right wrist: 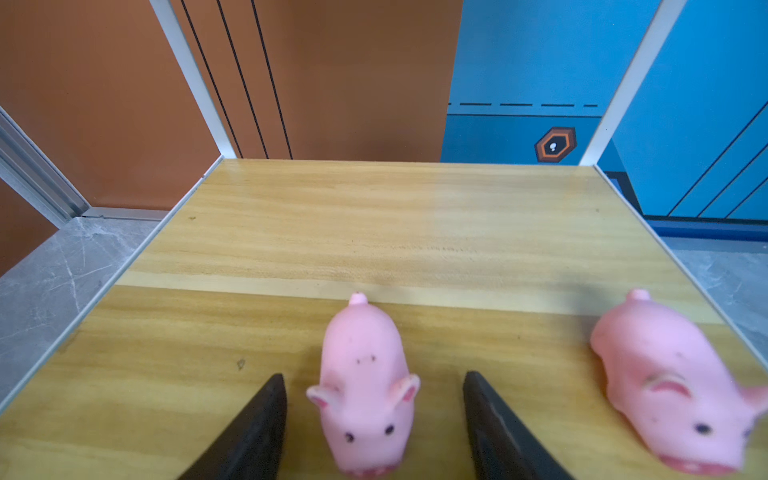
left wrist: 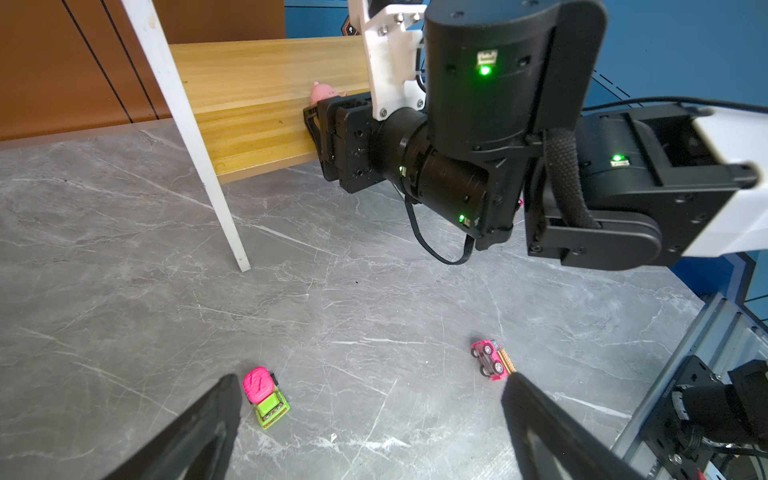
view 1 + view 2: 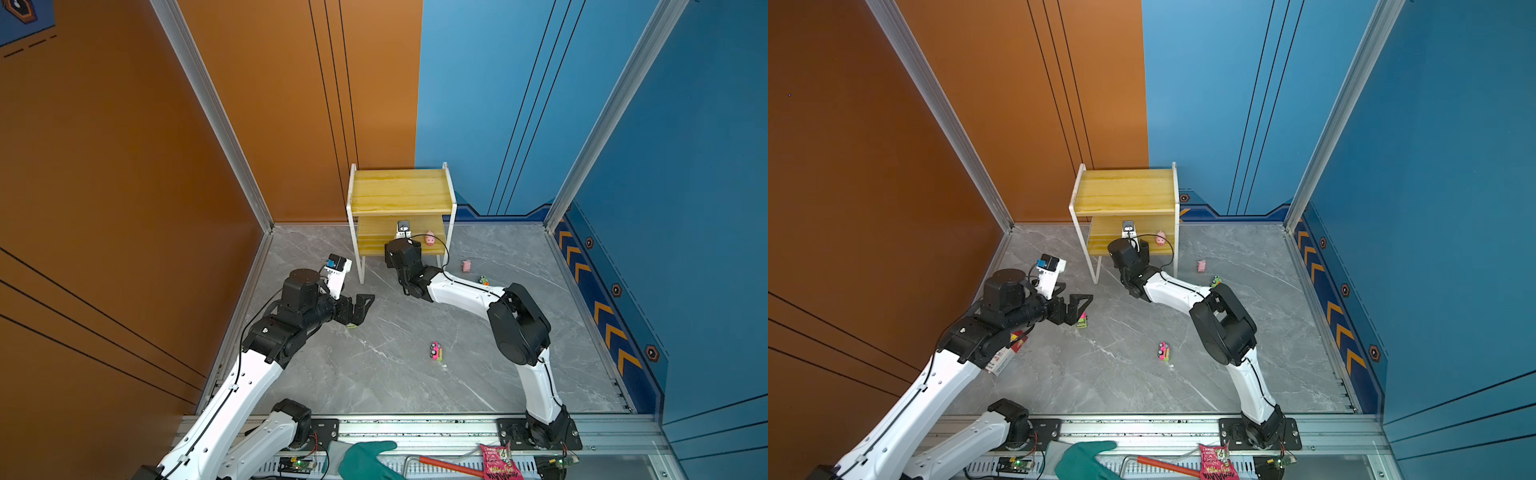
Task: Place and organize the plastic toys onto the shelf
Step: 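Open the right gripper and withdraw it from the shelf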
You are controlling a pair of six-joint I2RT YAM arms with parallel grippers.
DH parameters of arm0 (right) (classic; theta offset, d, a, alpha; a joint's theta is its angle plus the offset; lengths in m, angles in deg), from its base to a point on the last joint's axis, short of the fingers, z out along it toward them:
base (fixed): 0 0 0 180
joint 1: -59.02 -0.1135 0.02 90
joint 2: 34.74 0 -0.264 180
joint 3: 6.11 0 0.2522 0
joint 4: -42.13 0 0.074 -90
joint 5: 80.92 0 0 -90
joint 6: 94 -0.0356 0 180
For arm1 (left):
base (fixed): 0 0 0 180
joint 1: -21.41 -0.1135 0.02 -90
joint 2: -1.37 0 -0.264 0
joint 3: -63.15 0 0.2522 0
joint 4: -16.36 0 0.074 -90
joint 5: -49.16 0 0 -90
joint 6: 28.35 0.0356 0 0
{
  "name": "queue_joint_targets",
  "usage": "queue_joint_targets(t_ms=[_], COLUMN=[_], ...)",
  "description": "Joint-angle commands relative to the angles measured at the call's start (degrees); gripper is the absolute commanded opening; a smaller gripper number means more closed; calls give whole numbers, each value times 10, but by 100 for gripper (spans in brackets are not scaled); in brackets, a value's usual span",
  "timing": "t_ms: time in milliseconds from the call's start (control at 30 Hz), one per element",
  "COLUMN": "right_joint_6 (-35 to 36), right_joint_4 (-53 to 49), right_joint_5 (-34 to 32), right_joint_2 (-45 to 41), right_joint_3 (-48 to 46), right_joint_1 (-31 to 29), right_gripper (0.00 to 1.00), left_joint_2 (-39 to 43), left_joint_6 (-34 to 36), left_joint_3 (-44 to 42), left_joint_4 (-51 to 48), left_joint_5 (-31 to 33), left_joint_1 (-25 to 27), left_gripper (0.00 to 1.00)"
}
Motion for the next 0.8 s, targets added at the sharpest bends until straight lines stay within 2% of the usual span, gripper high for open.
queue_joint_targets(t_ms=[0,267,433,533,633,767], right_joint_6=[10,13,-56,-97,-111,-161], right_joint_4=[23,51,-14,-115,-167,-175], right_joint_5=[-7,-42,-49,-56,-44,46], right_joint_2=[-65,-236,-361,-411,-450,-498], right_joint_3=[-56,-265,-383,-399,-416,-446], right_joint_1=[-14,-73,-78,-55,-12,101], right_gripper=[73,77,77,79,79,78], left_joint_2=[4,5,-1,-6,-13,-21], left_joint_6=[0,-3,-5,-5,-5,6], left_joint_3=[-7,-8,-8,-9,-10,-14], left_joint_4=[4,2,3,3,3,2], left_joint_5=[2,15,27,42,64,125], left_joint_1=[5,1,2,7,19,65], left_gripper=[99,98,98,98,98,98])
